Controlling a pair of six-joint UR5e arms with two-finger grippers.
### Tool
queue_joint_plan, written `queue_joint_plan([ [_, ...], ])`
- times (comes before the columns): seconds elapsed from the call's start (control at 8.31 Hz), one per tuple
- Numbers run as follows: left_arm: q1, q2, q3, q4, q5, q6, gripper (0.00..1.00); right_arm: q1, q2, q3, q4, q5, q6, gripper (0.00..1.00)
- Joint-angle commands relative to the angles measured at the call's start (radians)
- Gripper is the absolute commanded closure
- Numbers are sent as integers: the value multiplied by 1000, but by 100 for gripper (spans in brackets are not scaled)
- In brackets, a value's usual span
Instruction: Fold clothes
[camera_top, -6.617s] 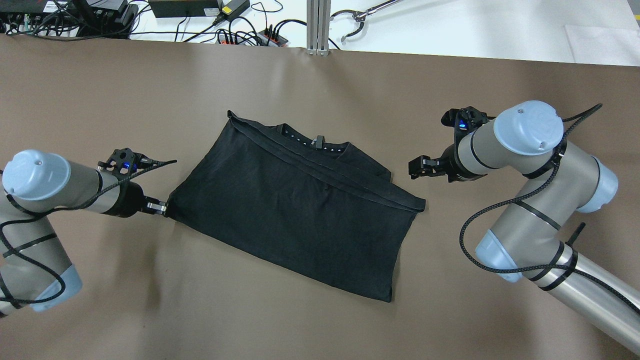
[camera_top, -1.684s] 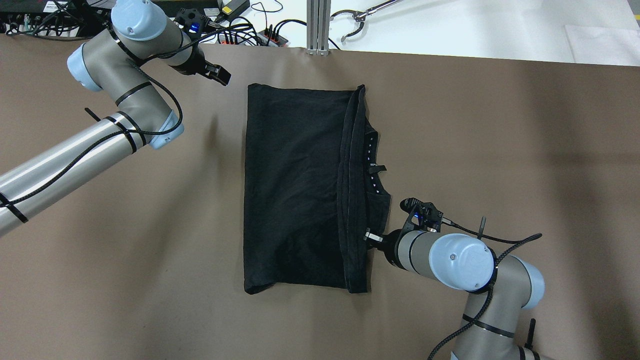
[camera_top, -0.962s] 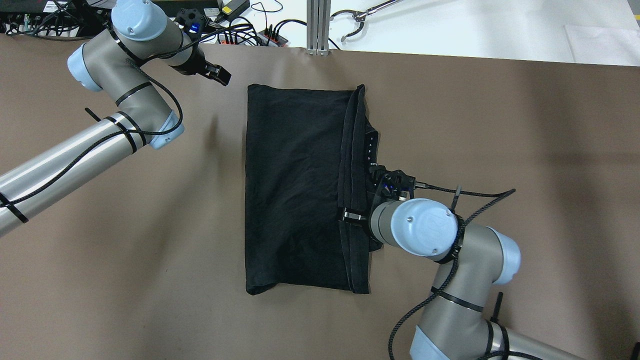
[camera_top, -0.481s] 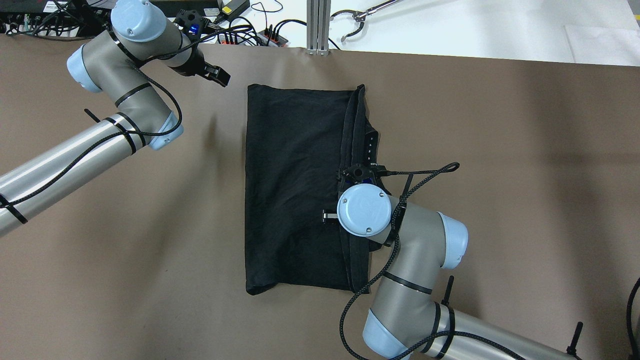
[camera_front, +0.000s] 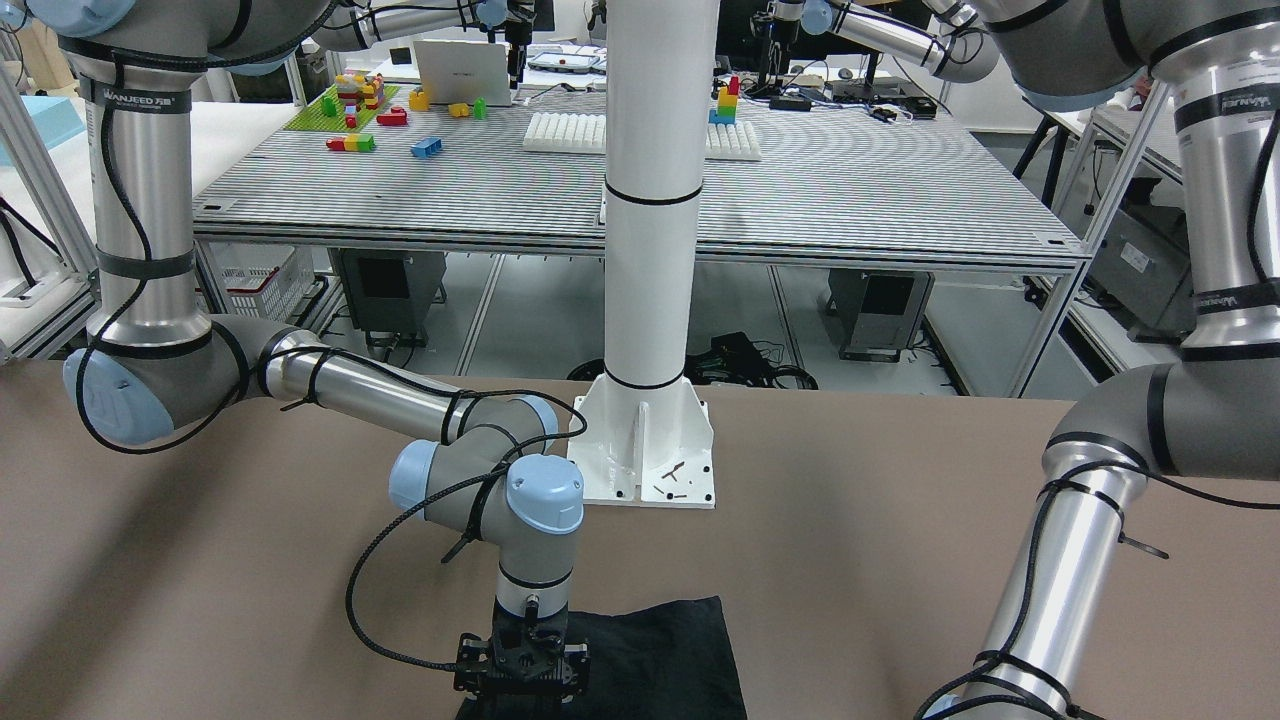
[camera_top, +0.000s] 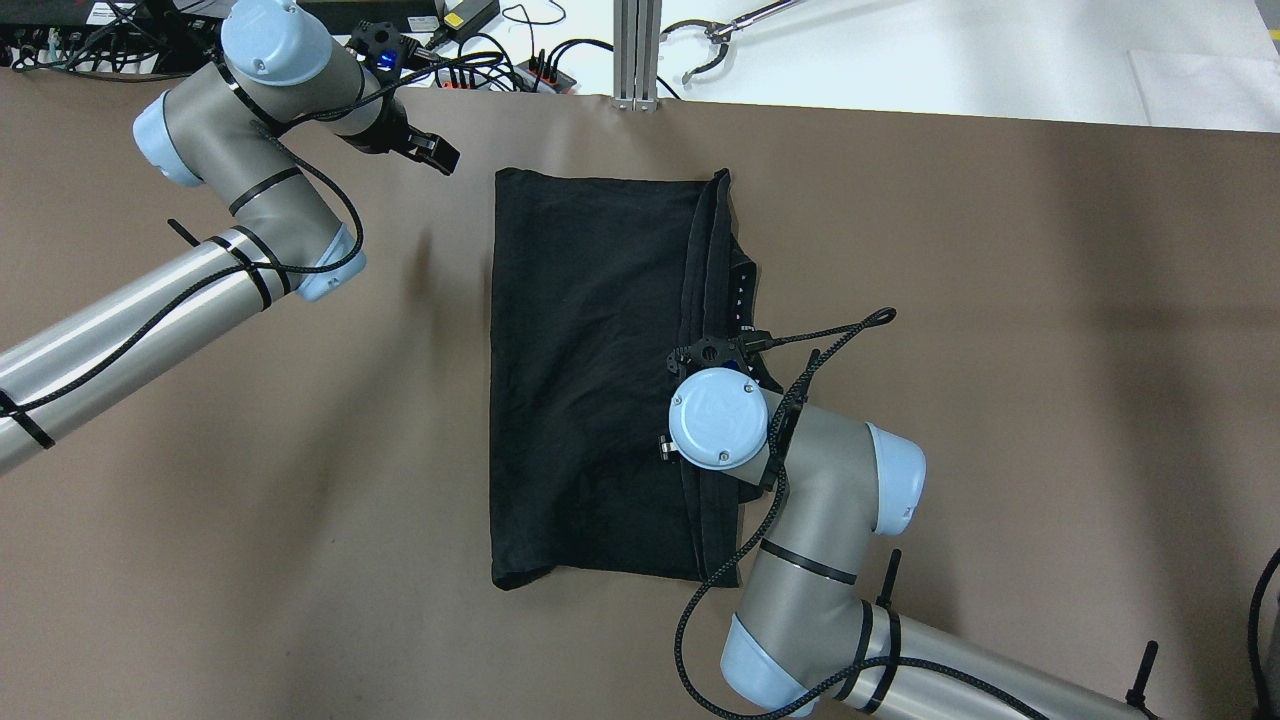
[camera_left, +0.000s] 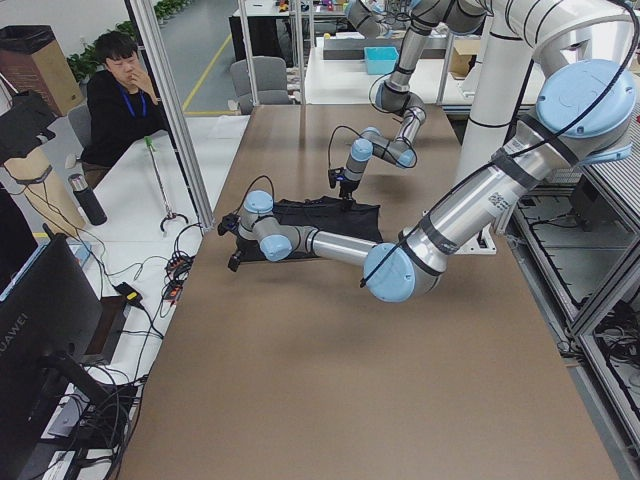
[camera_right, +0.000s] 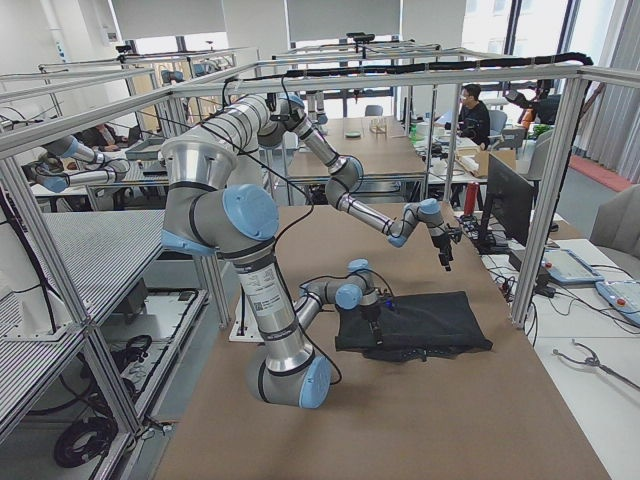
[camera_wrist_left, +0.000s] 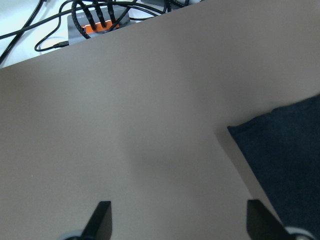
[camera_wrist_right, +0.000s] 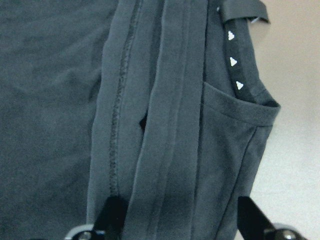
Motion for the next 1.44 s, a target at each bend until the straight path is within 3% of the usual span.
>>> queue_joint_plan([
  [0.0, 0, 0, 0, 0, 0, 1, 5, 0, -10, -2, -7, -9, -30, 18],
  [0.36, 0, 0, 0, 0, 0, 1, 5, 15, -51, 37, -9, -7, -150, 19],
  [0.6, 0, 0, 0, 0, 0, 1, 5, 31, -218, 172, -1, -7, -200, 19],
  [0.84, 0, 0, 0, 0, 0, 1, 5, 29, -288, 258, -1, -6, -200, 19],
  [1.32, 0, 2, 0, 0, 0, 1, 5, 17, -142, 254, -27, 13, -182, 18],
])
